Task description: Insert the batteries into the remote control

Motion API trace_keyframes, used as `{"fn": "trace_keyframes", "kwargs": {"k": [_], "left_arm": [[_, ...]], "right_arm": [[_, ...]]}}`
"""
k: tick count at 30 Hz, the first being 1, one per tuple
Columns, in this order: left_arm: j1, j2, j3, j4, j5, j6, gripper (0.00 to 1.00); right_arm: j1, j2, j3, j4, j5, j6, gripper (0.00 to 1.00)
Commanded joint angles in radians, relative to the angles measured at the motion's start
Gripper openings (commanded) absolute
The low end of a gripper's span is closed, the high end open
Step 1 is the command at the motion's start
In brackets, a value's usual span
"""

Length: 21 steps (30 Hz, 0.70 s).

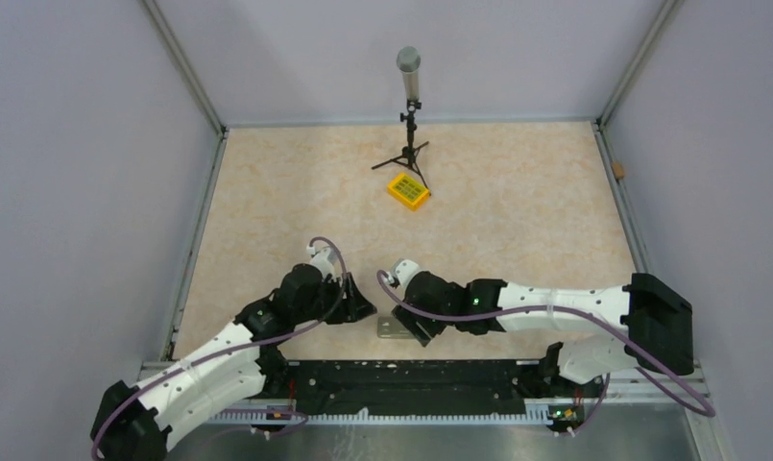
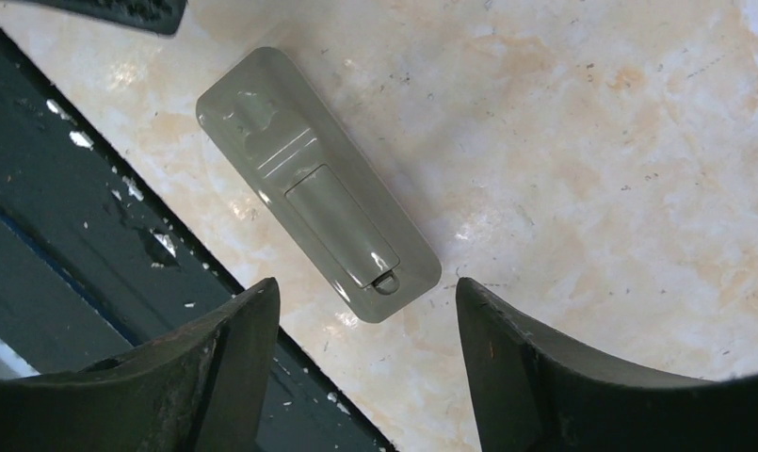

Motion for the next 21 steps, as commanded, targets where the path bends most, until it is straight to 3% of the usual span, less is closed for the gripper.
{"fn": "trace_keyframes", "kwargs": {"k": [1, 8, 15, 16, 17, 21], "left_arm": [[-0.002, -0.106, 0.041, -0.111, -0.086, 0.019, 0.63], [-0.002, -0.238, 0.036, -0.175, -0.168, 0.009, 0.74], [-0.003, -0.274, 0.039, -0.216, -0.196, 0.018, 0.85], [-0.002, -0.276, 0.04, -0.219, -0.199, 0.017, 0.88], [-0.002, -0.28, 0.039, -0.222, -0.2, 0.019, 0.97], [-0.003, -0.285, 0.039, -0.222, -0.196, 0.02, 0.99]], "right_arm": [[-0.018, -0.007, 0.038, -0.003, -0.089, -0.065, 0.69], [-0.028, 0.059, 0.023, 0.026, -0.176, -0.094, 0.72], [-0.045, 0.141, 0.039, 0.063, -0.169, -0.129, 0.75], [-0.047, 0.148, 0.042, 0.067, -0.167, -0.138, 0.75], [-0.048, 0.154, 0.045, 0.07, -0.164, -0.146, 0.76], [-0.053, 0.187, 0.056, 0.075, -0.164, -0.174, 0.76]]}}
